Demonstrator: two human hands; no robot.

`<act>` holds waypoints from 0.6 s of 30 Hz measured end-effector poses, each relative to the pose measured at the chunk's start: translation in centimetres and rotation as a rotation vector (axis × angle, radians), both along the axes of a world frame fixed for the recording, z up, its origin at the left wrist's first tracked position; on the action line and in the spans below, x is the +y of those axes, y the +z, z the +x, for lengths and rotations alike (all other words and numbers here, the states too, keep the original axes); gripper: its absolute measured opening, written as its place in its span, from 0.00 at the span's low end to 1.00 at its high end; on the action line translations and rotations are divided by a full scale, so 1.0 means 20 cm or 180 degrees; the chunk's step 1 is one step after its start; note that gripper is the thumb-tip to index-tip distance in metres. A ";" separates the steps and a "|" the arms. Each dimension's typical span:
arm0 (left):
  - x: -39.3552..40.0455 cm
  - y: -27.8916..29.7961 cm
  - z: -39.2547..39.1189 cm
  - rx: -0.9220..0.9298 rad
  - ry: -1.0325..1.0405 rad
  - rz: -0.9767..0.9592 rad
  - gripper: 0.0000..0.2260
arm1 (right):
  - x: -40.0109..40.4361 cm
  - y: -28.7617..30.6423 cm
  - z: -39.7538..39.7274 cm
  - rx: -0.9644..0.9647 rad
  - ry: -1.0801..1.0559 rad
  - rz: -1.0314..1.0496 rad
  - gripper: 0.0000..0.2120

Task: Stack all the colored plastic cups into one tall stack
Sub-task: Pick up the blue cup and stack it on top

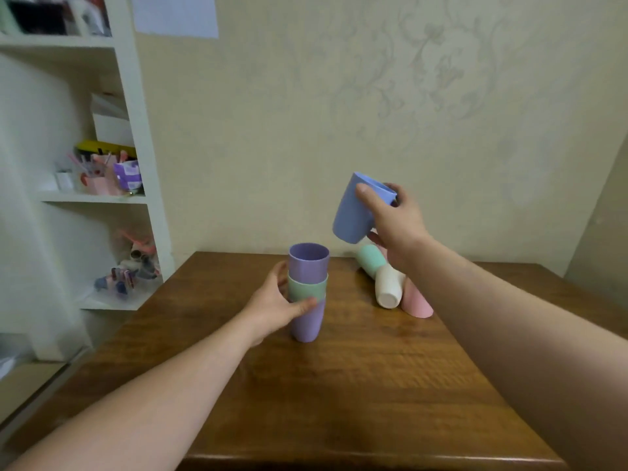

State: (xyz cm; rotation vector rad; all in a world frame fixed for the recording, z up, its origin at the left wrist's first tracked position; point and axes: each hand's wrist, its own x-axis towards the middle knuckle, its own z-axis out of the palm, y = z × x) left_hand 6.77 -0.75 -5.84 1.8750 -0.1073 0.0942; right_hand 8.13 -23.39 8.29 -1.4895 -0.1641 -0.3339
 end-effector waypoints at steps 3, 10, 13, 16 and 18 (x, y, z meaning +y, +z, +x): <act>-0.07 0.15 -0.01 -0.0198 0.0088 -0.0337 0.50 | 0.10 0.14 -0.05 -0.0342 0.0225 -0.0530 0.23; -0.22 0.21 0.02 -0.0269 0.0521 -0.0495 0.23 | 0.27 -0.02 0.02 -0.0163 0.0313 -0.0902 0.30; -0.25 0.18 0.04 -0.0304 0.0612 -0.0551 0.16 | 0.28 -0.14 0.06 0.0005 0.0249 -0.0863 0.35; -0.27 0.16 0.04 -0.0331 0.0536 -0.0609 0.16 | 0.28 -0.22 0.06 0.0102 0.0277 -0.0928 0.30; -0.28 0.13 0.05 -0.0351 0.0565 -0.0569 0.15 | 0.27 -0.26 0.05 0.0126 0.0370 -0.0962 0.28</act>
